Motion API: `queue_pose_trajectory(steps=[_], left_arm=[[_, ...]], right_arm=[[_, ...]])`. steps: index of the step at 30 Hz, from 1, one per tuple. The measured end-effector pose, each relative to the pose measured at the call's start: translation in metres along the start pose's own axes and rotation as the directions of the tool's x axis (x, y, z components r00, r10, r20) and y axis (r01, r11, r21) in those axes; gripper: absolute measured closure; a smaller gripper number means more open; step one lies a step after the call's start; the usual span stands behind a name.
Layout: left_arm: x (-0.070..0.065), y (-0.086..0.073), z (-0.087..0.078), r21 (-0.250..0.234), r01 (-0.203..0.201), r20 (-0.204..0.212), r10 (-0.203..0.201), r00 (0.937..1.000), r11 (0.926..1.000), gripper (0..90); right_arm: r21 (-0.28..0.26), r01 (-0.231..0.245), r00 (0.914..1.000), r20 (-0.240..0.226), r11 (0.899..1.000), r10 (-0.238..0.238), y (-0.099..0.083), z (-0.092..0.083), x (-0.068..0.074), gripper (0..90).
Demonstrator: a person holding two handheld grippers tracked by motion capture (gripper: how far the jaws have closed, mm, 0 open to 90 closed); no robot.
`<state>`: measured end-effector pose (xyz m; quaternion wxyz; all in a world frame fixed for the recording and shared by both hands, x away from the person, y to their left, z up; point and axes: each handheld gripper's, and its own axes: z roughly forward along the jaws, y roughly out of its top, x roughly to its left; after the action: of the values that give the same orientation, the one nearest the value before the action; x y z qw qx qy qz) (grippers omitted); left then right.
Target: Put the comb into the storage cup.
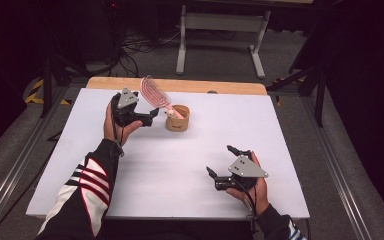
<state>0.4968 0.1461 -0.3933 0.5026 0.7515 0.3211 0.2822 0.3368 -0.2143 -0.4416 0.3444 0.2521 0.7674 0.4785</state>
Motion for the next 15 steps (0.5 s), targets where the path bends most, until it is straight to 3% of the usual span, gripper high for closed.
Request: queue_pose_trajectory(steps=[9,15], left_arm=[[-0.001,-0.007,-0.011,-0.008,-0.021,0.002,0.021,0.9998,0.9998,5.3],[-0.003,-0.012,-0.023,-0.038,-0.023,0.014,0.024,0.9996,0.9990,5.4]], right_arm=[[0.002,0.001,1.0000,-0.001,1.000,-0.001,0.000,0.000,0.000,7.6],[0.000,-0.002,1.0000,0.006,1.000,0.002,0.000,0.000,0.000,7.7]])
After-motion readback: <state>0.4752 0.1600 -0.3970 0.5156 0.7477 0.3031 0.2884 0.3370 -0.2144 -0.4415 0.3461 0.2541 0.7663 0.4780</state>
